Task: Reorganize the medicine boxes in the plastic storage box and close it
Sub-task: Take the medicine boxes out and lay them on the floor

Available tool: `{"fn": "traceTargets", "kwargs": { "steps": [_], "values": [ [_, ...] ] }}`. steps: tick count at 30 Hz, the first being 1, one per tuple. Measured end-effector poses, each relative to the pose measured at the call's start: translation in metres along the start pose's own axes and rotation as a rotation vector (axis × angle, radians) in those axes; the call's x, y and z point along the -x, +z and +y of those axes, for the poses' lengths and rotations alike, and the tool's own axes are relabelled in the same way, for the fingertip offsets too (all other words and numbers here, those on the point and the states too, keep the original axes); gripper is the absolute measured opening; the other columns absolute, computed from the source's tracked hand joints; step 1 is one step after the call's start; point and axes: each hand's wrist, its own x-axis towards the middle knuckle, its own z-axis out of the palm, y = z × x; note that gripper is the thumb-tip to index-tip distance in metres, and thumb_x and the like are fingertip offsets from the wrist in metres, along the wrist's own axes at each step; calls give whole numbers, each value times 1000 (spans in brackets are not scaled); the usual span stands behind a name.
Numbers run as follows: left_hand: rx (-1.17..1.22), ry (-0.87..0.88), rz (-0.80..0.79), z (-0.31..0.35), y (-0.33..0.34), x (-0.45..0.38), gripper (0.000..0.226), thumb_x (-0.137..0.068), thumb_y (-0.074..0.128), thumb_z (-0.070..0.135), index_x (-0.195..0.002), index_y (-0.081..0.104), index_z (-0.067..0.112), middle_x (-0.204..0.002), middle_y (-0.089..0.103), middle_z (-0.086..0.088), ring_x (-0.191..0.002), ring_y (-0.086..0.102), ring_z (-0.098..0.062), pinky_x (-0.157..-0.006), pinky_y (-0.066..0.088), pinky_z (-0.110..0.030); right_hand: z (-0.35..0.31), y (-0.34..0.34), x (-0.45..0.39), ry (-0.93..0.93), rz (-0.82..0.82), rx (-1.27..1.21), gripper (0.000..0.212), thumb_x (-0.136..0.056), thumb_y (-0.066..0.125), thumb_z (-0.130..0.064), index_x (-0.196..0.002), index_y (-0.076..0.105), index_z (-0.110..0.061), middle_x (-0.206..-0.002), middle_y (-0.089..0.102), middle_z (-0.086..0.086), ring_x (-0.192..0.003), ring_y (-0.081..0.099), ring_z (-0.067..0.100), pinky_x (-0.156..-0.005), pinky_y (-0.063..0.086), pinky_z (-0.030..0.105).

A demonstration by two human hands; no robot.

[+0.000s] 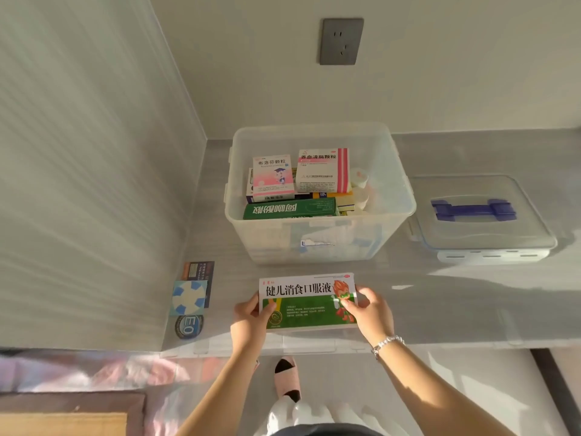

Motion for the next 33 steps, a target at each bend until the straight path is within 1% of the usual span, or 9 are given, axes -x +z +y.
{"fn": "traceTargets", "kwargs": {
  "steps": [3, 6, 9, 13, 16, 18, 22, 27, 33],
  "values": [
    [-14, 12, -4, -2, -1, -6, 18, -85, 64, 16, -101, 68, 24, -86, 72, 3, -73, 68, -10, -59, 52, -18, 2, 2, -3, 26, -32, -24, 46, -80, 68, -34, -119, 58, -12, -122, 59, 11, -111, 55, 25, -88, 46, 32],
    [-58, 44, 4, 5, -2, -6, 20, -83, 68, 22, -103, 65, 20, -100, 68, -7, -87, 65, -24, -77, 56, -40, -5, -4, 0, 22, -28, -37, 47, -79, 68, -36, -120, 58, -15, -115, 61, 8, -101, 58, 21, -80, 48, 29],
    [-10, 62, 88, 27, -7, 0, 45, -81, 69, 27, -122, 55, 14, -114, 52, -6, -98, 55, -16, -92, 46, -32, -26, -13, 10, -39, -5, -182, 39, -76, 72, -31, -112, 64, -17, -99, 63, 5, -82, 60, 14, -65, 47, 19],
    [95, 239, 49, 77, -26, 17, 15, -89, 58, 27, -103, 57, 33, -104, 59, 5, -94, 57, -5, -86, 45, -19, -70, -34, 29, -201, -33, -347, 21, -75, 73, -22, -94, 67, -28, -85, 70, 5, -78, 66, 19, -70, 53, 24],
    [88, 398, -28, 116, -47, 29, 15, -92, 51, 27, -91, 62, 38, -85, 67, 8, -80, 62, 1, -70, 44, -5, -104, -56, 44, -330, -85, -398, 17, -73, 70, -34, -88, 66, -40, -76, 70, -9, -70, 64, 6, -61, 49, 11],
    [100, 473, -80, 139, -58, 36, 18, -92, 49, 28, -90, 64, 36, -78, 68, 10, -71, 62, 2, -67, 45, -5, -124, -68, 53, -382, -96, -450, 18, -69, 66, -45, -87, 68, -43, -79, 70, -13, -67, 62, -1, -61, 49, 9],
    [131, 591, -117, 175, -66, 32, 21, -88, 49, 38, -95, 65, 27, -78, 67, 8, -70, 63, -1, -64, 48, -11, -155, -82, 56, -479, -66, -519, 26, -65, 65, -51, -88, 68, -40, -83, 71, -8, -72, 65, 8, -65, 55, 18],
    [38, 537, -165, 202, -54, 1, 7, -92, 51, 34, -92, 56, 38, -89, 66, 8, -80, 63, -4, -73, 52, -21, -175, -91, 27, -484, 34, -459, 20, -76, 71, -27, -95, 69, -27, -81, 71, -9, -72, 64, 1, -66, 53, 15],
    [-178, 437, -231, 223, -39, -38, 15, -92, 50, 39, -79, 49, 47, -86, 58, 24, -83, 57, 6, -68, 46, -18, -185, -99, -28, -458, -38, -15, 33, -75, 71, -37, -106, 64, -29, -100, 59, -9, -83, 58, 5, -66, 45, 17]
  ]
}}
